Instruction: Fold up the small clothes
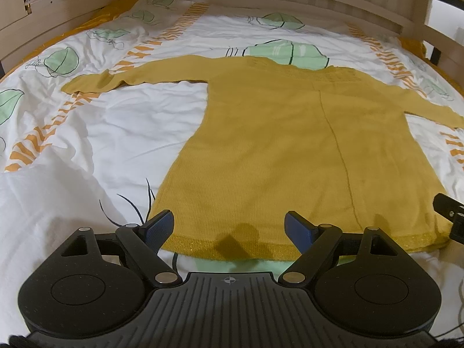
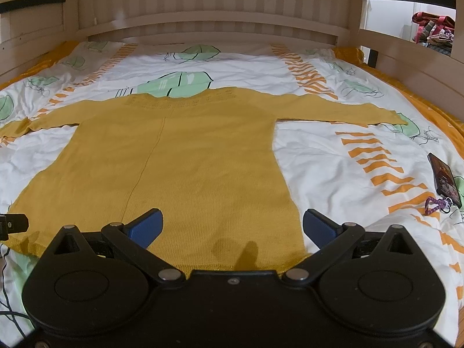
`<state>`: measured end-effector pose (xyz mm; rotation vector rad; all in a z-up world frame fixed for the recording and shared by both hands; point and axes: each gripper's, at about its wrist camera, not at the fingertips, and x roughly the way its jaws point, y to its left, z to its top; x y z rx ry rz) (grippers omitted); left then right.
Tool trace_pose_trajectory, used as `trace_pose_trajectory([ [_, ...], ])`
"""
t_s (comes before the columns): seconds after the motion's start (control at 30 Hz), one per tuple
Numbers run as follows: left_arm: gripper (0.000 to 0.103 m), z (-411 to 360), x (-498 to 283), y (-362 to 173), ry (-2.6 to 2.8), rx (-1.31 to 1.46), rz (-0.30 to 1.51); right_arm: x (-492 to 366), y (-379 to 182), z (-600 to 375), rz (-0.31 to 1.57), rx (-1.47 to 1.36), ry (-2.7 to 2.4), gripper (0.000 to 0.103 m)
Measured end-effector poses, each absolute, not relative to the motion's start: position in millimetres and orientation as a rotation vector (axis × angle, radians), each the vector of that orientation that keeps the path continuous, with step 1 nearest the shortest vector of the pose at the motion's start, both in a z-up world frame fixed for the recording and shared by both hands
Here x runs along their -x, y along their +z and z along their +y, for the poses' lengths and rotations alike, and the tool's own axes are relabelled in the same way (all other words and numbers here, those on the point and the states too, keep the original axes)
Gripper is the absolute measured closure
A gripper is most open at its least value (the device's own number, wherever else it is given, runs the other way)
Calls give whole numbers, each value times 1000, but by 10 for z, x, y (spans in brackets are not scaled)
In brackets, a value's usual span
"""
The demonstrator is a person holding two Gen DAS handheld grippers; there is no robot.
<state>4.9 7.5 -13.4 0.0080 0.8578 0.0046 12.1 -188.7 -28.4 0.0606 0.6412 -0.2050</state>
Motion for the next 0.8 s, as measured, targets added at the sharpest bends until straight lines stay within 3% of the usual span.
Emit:
trace_pose_trajectory([
  [0.8, 20, 51, -59, -174, 5, -15, 875, -135, -307, -1877, 660, -52, -197, 1],
])
